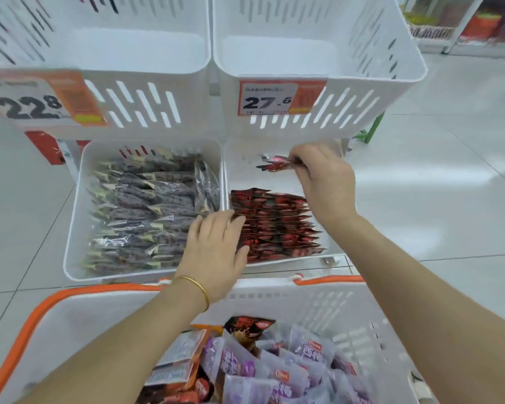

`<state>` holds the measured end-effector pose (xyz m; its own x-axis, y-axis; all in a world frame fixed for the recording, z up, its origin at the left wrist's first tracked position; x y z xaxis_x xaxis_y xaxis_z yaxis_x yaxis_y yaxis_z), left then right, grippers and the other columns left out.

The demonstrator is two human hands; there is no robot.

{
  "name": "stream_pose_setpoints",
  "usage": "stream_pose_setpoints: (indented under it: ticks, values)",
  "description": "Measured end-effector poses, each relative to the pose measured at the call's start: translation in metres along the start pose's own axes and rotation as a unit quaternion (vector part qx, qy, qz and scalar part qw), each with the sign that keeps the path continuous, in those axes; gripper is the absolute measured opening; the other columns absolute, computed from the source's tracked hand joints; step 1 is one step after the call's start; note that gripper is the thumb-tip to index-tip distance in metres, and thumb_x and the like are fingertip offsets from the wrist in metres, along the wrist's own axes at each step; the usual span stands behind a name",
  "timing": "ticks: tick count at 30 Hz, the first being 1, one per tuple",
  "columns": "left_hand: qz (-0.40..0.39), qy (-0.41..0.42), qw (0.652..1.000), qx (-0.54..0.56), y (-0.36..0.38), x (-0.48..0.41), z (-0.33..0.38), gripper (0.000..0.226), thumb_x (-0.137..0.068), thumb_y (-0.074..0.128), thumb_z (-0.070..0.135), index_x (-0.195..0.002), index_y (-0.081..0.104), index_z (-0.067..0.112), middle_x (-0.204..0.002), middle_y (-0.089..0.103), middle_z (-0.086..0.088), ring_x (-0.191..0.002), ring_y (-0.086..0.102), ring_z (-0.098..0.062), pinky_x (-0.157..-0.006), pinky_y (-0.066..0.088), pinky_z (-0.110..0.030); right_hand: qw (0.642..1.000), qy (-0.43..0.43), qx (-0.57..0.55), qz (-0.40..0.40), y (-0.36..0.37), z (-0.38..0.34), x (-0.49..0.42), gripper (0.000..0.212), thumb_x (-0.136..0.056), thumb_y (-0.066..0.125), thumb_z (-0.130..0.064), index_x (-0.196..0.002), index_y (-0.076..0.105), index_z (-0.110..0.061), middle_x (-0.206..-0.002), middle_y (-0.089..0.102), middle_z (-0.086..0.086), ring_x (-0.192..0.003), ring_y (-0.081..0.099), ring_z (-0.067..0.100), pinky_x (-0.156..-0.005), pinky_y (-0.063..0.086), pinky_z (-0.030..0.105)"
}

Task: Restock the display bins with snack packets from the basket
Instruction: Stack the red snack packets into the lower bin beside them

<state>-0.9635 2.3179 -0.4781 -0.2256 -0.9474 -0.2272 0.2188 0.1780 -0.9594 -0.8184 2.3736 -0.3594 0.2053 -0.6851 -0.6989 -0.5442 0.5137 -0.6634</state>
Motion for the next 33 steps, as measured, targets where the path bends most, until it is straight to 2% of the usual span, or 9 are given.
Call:
stream_pose_setpoints:
  ticks: [3, 6, 11, 15, 18, 20, 25, 30, 33]
  values:
    - [0.008, 0.014, 1.000, -0.005, 0.010, 0.000, -0.001, 0.050, -0.087, 0.033, 0.039, -0.125, 0.051, 0.012, -0.129, 0.051, -0.011, -0.121, 0.040, -0.027, -0.106, 0.028, -0.051, 0.998, 0.030, -0.029, -0.037, 0.050, 0.014, -0.010, 0.019, -0.079, 0.057, 0.003, -0.095, 0.065, -0.002, -0.089, 0.064, 0.013, -0.079, 0.059, 0.034, -0.065, 0.051, 0.043]
    - [0.002, 0.010, 1.000, -0.004, 0.015, -0.002, -0.003, 0.048, -0.086, 0.034, 0.037, -0.123, 0.051, 0.013, -0.127, 0.052, -0.011, -0.120, 0.040, -0.027, -0.105, 0.034, -0.053, 0.981, 0.105, -0.066, -0.146, 0.108, 0.033, -0.016, 0.017, -0.088, 0.055, -0.004, -0.104, 0.062, -0.005, -0.102, 0.062, 0.011, -0.093, 0.057, 0.029, -0.076, 0.046, 0.037]
    - [-0.007, 0.002, 1.000, -0.004, 0.019, -0.004, -0.005, 0.047, -0.086, 0.034, 0.037, -0.121, 0.052, 0.014, -0.124, 0.053, -0.010, -0.119, 0.043, -0.027, -0.103, 0.038, -0.053, 0.910, 0.129, -0.097, -0.381, 0.187, 0.042, 0.005, 0.026, -0.095, 0.047, -0.011, -0.120, 0.056, -0.011, -0.120, 0.060, 0.008, -0.110, 0.054, 0.027, -0.087, 0.039, 0.028]
    - [-0.001, 0.002, 1.000, -0.011, 0.019, -0.005, -0.006, 0.046, -0.086, 0.033, 0.037, -0.121, 0.052, 0.014, -0.122, 0.054, -0.009, -0.117, 0.045, -0.027, -0.102, 0.039, -0.051, 0.864, 0.177, -0.129, -0.452, 0.203, 0.045, 0.017, 0.037, -0.097, 0.038, -0.012, -0.132, 0.048, -0.015, -0.133, 0.051, 0.007, -0.120, 0.046, 0.024, -0.098, 0.035, 0.030]
    - [-0.009, -0.004, 1.000, -0.002, 0.020, -0.006, -0.008, 0.047, -0.085, 0.033, 0.037, -0.120, 0.054, 0.013, -0.121, 0.055, -0.009, -0.116, 0.048, -0.028, -0.101, 0.040, -0.051, 0.863, 0.197, -0.130, -0.446, 0.193, 0.046, 0.016, 0.042, -0.096, 0.036, -0.018, -0.137, 0.044, -0.020, -0.142, 0.046, 0.003, -0.129, 0.041, 0.023, -0.109, 0.031, 0.040]
    - [-0.011, -0.008, 1.000, 0.000, 0.019, -0.006, -0.009, 0.048, -0.084, 0.033, 0.036, -0.119, 0.054, 0.012, -0.121, 0.055, -0.010, -0.116, 0.050, -0.029, -0.101, 0.040, -0.051, 0.885, 0.193, -0.131, -0.403, 0.168, 0.041, 0.011, 0.043, -0.095, 0.035, -0.017, -0.138, 0.043, -0.021, -0.144, 0.044, 0.001, -0.131, 0.040, 0.021, -0.110, 0.030, 0.041]
    - [-0.034, -0.011, 0.999, -0.039, 0.016, -0.006, -0.008, 0.052, -0.084, 0.027, 0.035, -0.120, 0.055, 0.010, -0.121, 0.055, -0.013, -0.115, 0.049, -0.032, -0.098, 0.037, -0.050, 0.920, 0.225, -0.218, -0.237, 0.065, -0.002, 0.031, 0.046, -0.089, 0.040, -0.004, -0.132, 0.050, -0.017, -0.133, 0.051, -0.004, -0.125, 0.043, 0.011, -0.105, 0.031, 0.024]
    - [-0.060, -0.057, 0.990, -0.113, 0.009, 0.001, -0.011, 0.053, -0.091, 0.023, 0.040, -0.134, 0.040, 0.013, -0.137, 0.041, -0.012, -0.126, 0.036, -0.031, -0.106, 0.026, -0.052, 0.886, 0.307, -0.309, -0.160, -0.013, -0.047, 0.133, 0.046, -0.081, 0.042, 0.003, -0.112, 0.057, -0.026, -0.110, 0.061, -0.009, -0.098, 0.058, 0.003, -0.082, 0.044, 0.012]
    - [-0.021, -0.058, 0.995, -0.082, -0.015, 0.020, -0.001, 0.057, -0.089, 0.024, 0.040, -0.130, 0.045, 0.008, -0.135, 0.045, -0.014, -0.122, 0.041, -0.033, -0.104, 0.032, -0.050, 0.870, 0.346, -0.288, -0.202, -0.019, -0.056, 0.200, 0.049, -0.079, 0.043, 0.013, -0.097, 0.059, -0.030, -0.097, 0.064, -0.009, -0.088, 0.062, 0.008, -0.081, 0.048, 0.022]
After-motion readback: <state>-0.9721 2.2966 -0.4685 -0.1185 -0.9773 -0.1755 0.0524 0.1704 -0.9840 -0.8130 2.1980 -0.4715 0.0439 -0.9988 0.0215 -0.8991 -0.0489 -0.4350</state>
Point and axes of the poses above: each hand's wrist, its own x-axis away from the middle knuckle, its own y-axis out of the palm, z = x × y, the point moved 10 cm from there along -x, towards the middle knuckle
